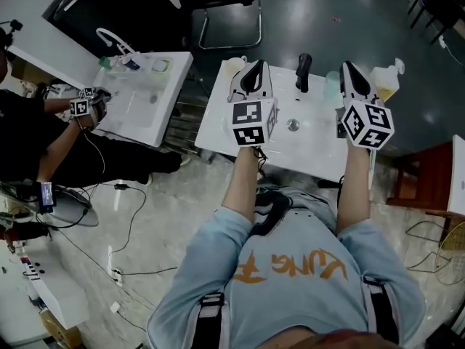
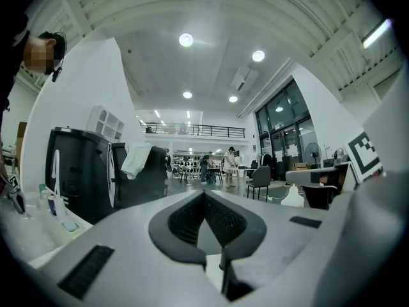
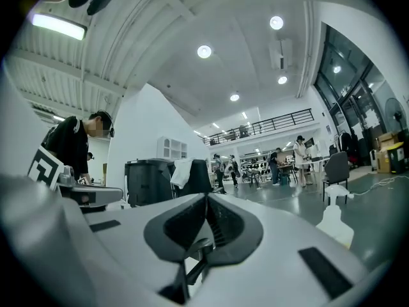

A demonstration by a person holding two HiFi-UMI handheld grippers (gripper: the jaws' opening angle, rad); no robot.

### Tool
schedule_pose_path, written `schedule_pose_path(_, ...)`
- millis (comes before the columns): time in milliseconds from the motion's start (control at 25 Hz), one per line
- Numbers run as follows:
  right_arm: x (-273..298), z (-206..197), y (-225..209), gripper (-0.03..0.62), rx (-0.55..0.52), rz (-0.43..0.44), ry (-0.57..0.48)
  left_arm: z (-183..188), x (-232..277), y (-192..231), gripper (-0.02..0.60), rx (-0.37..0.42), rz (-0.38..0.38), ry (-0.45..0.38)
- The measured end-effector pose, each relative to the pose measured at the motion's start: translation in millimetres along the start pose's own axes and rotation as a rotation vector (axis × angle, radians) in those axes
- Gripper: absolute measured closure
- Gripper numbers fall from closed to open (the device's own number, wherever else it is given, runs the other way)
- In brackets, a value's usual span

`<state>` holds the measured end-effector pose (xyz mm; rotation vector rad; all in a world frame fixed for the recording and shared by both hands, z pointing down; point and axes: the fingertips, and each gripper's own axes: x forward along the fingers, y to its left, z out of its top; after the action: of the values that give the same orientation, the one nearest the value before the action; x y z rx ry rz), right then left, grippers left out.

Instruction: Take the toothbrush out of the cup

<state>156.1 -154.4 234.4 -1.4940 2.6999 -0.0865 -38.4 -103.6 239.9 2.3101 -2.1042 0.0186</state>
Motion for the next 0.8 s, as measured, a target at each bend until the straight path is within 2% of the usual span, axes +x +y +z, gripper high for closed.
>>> schedule_pose_path(240, 7.6, 2.1, 20.7, 0.562, -0.022, 0.03, -0.02, -8.3, -6.9, 14.6, 0.574, -0.012, -0.001, 0.008)
schedule_pose_path(560, 9.9, 1.9, 24.8, 0.562, -0.074, 0.003, -0.01, -12.6, -8.5, 14.1, 0.574, -0.02, -0.029, -0.009)
schedule_pose_path(800, 14.8, 2.3, 25.2, 0.562, -0.11, -0.022, -0.006, -0.9, -6.9, 23.5, 0.574, -0.019, -0.02, -0.077)
